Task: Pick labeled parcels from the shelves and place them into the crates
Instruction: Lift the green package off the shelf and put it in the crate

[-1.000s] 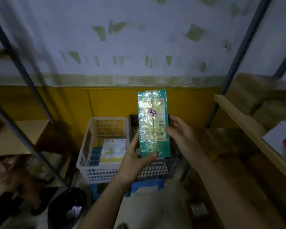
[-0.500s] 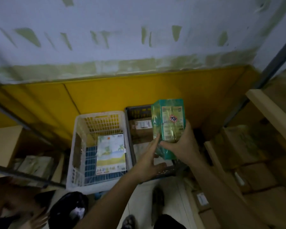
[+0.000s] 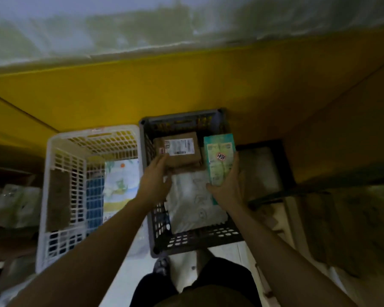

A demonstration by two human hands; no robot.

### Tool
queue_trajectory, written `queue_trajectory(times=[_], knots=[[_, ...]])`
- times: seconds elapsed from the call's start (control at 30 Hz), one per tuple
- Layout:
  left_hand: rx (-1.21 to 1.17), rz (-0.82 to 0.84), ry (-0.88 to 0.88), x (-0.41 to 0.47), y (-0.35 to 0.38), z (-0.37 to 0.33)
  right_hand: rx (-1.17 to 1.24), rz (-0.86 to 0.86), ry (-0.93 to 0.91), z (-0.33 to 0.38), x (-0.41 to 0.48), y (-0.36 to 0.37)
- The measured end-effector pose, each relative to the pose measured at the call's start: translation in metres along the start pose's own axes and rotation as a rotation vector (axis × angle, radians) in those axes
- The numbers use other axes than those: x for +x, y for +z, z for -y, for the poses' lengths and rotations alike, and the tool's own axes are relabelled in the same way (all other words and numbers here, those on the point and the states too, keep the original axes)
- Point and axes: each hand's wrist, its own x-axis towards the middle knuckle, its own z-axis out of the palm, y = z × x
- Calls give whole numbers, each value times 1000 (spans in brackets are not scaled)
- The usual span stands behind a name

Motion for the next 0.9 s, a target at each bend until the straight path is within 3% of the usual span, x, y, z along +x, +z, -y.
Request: queue_trajectory(times=[0.1, 0.23, 0.4, 0.6, 0.9], knots=[[183, -86, -127, 34, 8, 12, -146, 26, -41, -2, 37, 16], [356, -76, -242, 57, 27, 34, -316, 65, -75, 1, 79, 35], [396, -99, -395, 76, 39, 63, -436, 76, -55, -3, 106, 71], [470, -115, -328, 81, 48, 83, -478, 33, -19, -11, 118, 112], [398, -168, -258, 77, 50, 85, -545, 55, -60, -35, 142, 117]])
